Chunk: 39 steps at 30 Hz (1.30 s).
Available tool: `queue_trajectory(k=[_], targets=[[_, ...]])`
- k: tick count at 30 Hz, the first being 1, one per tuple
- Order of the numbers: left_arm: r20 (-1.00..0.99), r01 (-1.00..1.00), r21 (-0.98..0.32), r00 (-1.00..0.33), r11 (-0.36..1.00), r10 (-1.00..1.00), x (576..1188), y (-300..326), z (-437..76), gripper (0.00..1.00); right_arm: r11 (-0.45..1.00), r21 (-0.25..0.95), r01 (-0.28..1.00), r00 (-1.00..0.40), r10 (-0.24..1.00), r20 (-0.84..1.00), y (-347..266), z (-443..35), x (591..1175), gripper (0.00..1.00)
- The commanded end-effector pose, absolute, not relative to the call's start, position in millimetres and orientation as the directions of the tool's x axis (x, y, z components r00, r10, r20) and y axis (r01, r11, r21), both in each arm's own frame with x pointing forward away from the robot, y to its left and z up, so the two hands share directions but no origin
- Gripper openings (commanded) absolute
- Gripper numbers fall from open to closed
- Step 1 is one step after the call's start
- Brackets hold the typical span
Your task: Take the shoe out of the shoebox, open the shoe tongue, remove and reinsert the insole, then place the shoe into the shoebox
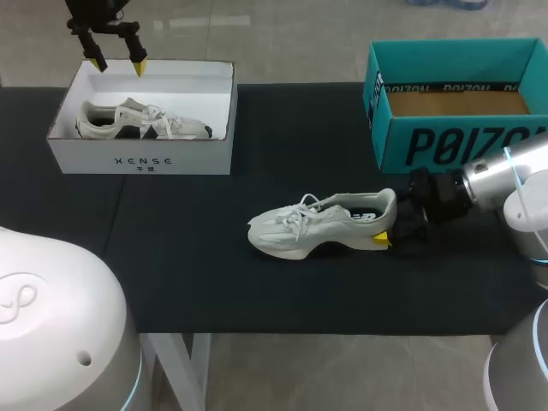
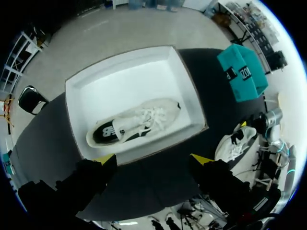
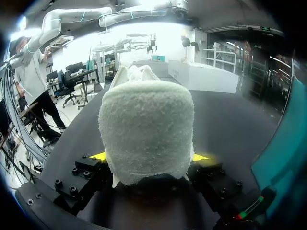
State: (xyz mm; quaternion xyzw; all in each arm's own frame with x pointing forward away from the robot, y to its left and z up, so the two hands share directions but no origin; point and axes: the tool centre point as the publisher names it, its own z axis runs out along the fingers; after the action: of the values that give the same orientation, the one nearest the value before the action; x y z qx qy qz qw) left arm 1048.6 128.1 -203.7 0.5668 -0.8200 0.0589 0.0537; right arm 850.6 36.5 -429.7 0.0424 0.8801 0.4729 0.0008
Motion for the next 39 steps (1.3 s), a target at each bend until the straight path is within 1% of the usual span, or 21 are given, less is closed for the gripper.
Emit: queue_trajectory(k=[1,11,39], targets=[[0.142,-0.935,-0.065,-0.356,0.35,-0.924,1038,123,-201,1.0,0.552,0.83,0.075,-0.996,0.077,0.039,36,-434,849,0.0],[0.147,-0.925,-0.07,-0.38,0.374,-0.913,997,103,-199,1.0,0.552,0.83,0.075,-0.996,0.077,0.039,36,-434,849,0.0],[0.147,-0.925,-0.07,-0.38,0.374,-0.913,997,103,-199,1.0,0.552,0.83,0.075,-0.996,0.077,0.039,36,-434,849,0.0]])
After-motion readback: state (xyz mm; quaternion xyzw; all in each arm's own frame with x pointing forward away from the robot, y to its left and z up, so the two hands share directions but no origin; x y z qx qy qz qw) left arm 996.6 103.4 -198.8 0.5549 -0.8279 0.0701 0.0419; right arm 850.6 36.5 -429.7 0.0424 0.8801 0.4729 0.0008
